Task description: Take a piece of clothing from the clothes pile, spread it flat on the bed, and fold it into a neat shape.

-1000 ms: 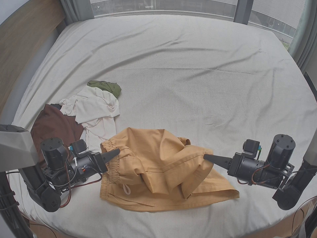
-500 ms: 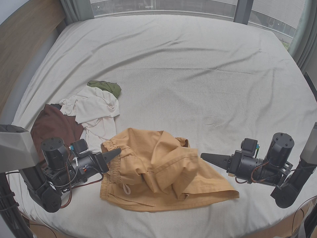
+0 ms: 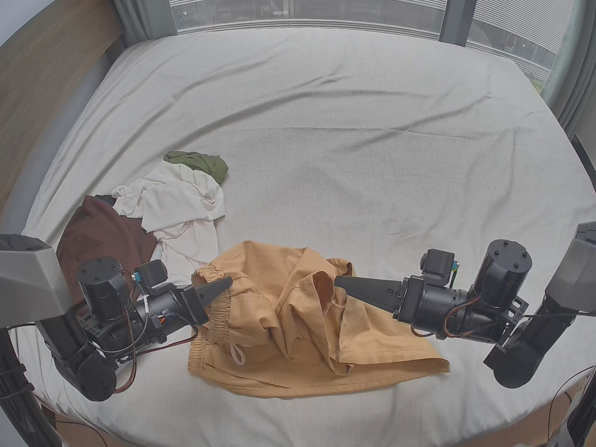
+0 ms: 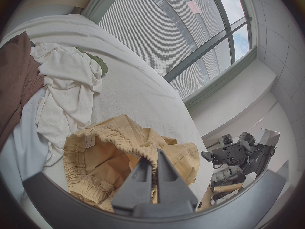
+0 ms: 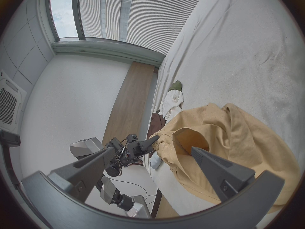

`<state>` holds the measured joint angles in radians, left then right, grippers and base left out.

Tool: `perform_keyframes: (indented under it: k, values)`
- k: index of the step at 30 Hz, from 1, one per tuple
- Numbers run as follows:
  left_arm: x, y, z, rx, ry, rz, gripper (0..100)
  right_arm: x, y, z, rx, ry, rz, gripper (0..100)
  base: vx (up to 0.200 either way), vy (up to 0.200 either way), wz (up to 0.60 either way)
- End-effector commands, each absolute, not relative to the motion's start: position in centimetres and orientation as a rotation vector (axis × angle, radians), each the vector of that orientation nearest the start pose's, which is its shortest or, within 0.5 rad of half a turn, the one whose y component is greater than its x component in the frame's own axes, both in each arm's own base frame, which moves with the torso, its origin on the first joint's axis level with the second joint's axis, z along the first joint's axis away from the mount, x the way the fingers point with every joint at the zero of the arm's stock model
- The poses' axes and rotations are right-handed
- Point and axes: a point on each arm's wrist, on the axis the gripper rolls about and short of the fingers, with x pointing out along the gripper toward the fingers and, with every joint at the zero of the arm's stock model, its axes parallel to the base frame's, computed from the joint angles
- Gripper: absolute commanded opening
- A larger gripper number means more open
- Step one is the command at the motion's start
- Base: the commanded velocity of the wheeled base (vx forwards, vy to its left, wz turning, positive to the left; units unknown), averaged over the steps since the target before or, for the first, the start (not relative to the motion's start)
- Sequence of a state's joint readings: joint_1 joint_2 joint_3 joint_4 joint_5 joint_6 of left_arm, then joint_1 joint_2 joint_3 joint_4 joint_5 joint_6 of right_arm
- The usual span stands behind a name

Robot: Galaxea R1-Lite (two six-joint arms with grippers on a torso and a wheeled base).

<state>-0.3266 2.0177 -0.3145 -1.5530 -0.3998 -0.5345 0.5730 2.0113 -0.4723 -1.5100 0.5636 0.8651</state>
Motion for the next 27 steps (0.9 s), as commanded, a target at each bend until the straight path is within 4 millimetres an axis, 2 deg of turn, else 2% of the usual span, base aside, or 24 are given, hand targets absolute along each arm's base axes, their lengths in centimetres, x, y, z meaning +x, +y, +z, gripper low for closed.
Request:
perform_keyframes:
  k: [1,4,9,12,19,27]
  values:
    - [26.3,-9.9,7.3,-0.515,0.34,-0.665,0,26.7,19.3,9.2,0.741,0.567,1.044,100,0.0,0.0,0.0]
    - [26.3,-9.9,7.2,-0.514,0.341,-0.665,0,27.7,20.2,9.3,0.702,0.588,1.036,100,0.0,0.0,0.0]
    - [26.4,-9.9,7.1,-0.516,0.344,-0.662,0,27.9,22.3,10.0,0.671,0.611,1.071,100,0.0,0.0,0.0]
    - [26.4,-9.9,7.0,-0.514,0.347,-0.661,0,28.5,23.0,9.7,0.65,0.62,1.073,100,0.0,0.0,0.0]
    - [26.4,-9.9,7.1,-0.516,0.346,-0.662,0,29.6,23.9,9.2,0.605,0.643,1.061,100,0.0,0.0,0.0]
    - [26.4,-9.9,7.0,-0.516,0.347,-0.66,0,29.9,24.3,8.4,0.58,0.638,1.044,100,0.0,0.0,0.0]
